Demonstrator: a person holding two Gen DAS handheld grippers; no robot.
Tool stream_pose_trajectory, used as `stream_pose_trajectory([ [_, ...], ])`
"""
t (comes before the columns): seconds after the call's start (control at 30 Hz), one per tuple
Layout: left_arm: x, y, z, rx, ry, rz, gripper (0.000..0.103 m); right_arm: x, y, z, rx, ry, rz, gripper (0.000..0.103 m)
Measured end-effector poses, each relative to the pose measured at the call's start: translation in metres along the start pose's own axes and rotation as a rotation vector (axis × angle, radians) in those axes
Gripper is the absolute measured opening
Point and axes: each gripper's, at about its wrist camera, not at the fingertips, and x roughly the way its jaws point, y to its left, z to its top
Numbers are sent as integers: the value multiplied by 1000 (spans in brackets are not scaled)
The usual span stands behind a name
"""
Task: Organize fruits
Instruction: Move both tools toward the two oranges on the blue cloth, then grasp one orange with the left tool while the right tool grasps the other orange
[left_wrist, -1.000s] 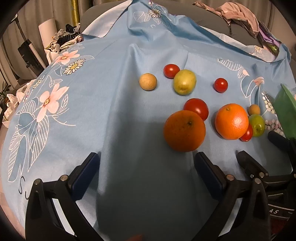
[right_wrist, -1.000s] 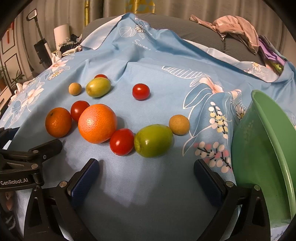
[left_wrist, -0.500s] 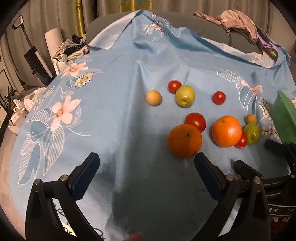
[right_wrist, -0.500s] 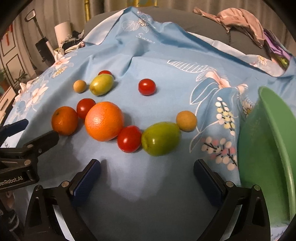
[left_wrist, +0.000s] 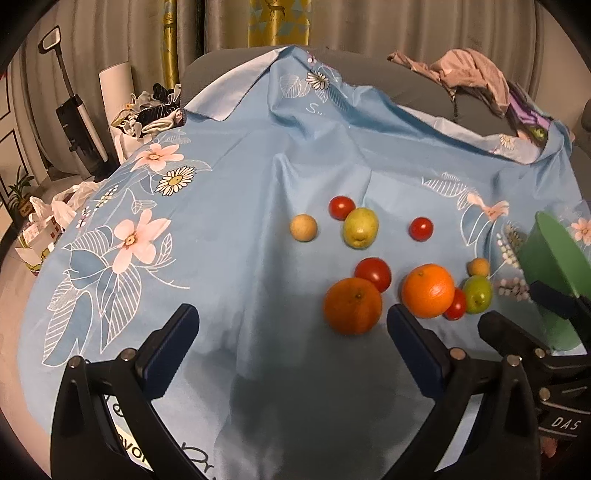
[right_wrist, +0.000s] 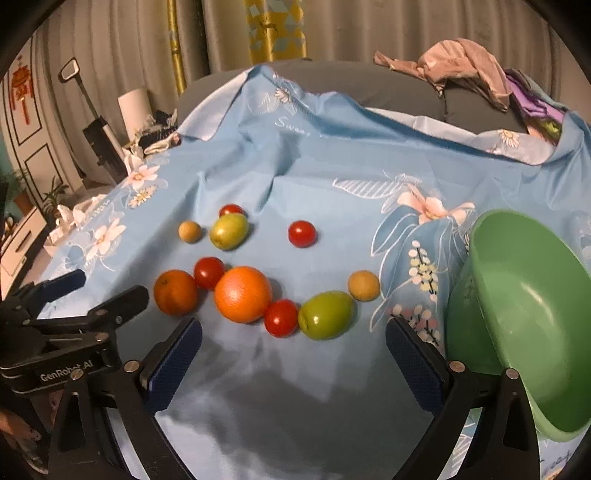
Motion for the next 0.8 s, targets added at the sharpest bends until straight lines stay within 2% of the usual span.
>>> stream_pose_trajectory([
  [0.13, -3, 5, 3, -43, -4, -31, 95, -6, -1, 5, 41, -11, 25, 83],
  [0.23, -3, 6, 3, -74, 7, -72, 86, -7, -7, 10, 87, -1, 97, 74],
  [0.27, -2, 6, 3, -80, 14, -84, 82, -6, -8, 11, 99, 11, 114, 64],
  [0.3, -1, 4, 3, -85, 26, -105, 76, -5, -9, 13, 117, 21, 118, 58],
  [0.33, 0, 3, 3, -87, 32, -125, 72, -4, -10, 14, 136, 29, 115, 57],
  [0.47, 6, -6, 5, -82, 55, -180, 70, 3, -10, 27, 187, 76, 161, 57],
  [0.6, 21, -13, 6, -72, 115, -184, 69, 27, 10, 44, 111, 162, 174, 57],
  [0.7, 28, -12, 8, -81, 140, -193, 68, 49, 19, 44, 68, 220, 129, 57],
  [0.8, 36, -17, 4, -55, 181, -156, 55, 60, 21, 38, 50, 245, 106, 57],
])
